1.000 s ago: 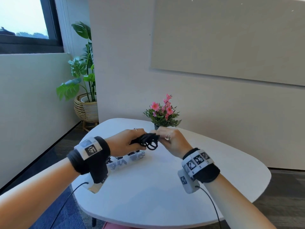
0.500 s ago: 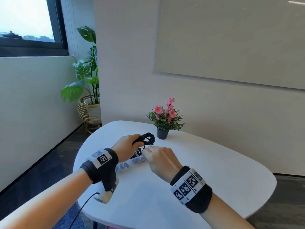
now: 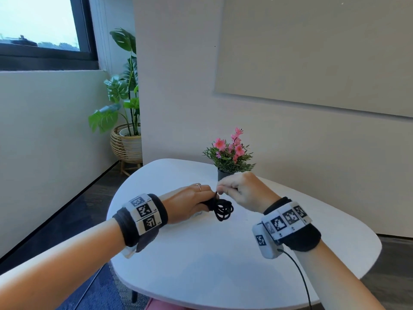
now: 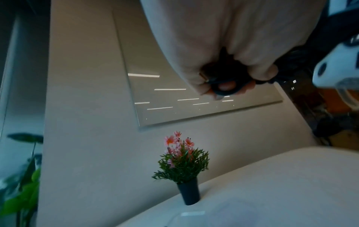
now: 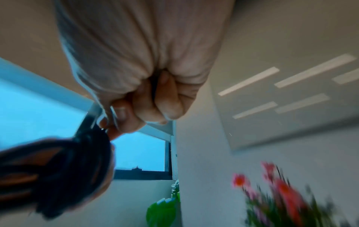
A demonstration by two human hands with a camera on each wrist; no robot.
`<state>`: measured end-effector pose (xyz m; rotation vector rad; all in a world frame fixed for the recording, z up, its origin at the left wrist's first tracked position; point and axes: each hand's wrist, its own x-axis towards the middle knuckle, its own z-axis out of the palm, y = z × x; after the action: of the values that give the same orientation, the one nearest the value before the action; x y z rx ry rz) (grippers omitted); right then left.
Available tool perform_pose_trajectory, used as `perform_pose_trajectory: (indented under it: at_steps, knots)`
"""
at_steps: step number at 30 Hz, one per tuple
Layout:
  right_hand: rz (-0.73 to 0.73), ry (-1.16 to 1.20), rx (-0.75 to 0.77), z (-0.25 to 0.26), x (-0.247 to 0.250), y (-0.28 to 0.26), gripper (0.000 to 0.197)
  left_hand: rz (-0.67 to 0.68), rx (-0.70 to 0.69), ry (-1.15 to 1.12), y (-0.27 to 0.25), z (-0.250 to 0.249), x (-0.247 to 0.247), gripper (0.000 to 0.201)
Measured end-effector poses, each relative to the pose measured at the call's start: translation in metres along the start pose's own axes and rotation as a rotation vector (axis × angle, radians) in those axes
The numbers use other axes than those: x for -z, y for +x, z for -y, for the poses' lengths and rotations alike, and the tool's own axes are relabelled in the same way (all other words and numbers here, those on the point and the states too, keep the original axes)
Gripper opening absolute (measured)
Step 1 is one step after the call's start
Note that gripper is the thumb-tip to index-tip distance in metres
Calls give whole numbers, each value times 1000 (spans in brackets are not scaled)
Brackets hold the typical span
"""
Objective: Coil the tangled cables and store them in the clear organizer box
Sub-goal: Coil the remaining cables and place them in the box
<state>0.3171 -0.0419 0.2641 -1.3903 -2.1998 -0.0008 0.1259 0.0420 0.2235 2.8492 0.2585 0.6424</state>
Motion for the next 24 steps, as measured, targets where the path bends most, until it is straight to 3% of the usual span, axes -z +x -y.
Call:
perform_pose_trajectory:
  at_steps: [3,8,10,16,18,22,24]
  knots:
    - [-74,377,-166,-4,-2,-7,16,-5,79,-145,-2,-7,5,30]
    - [-306,705,-304,0,-23,-7,12,-113,189,-386,-11,-10,-9,14]
    - [-377,841,-358,3,-30,-8,7,-153,253,-511,-10,-12,-12,17]
    - [-550,1210,-365,9,-47,-8,5,-313,384,-975,-3,-22,-14,19]
    - [-541,1209,-337,11,-48,-8,23,-376,437,-1123,0,-26,-15,16]
    - [-514,1063,-253,9,-49,-8,31,-453,450,-1416,2,-27,-12,43]
    - [-534,952,-218,10,-50,-6,32,-441,413,-1500,3,-26,-10,46]
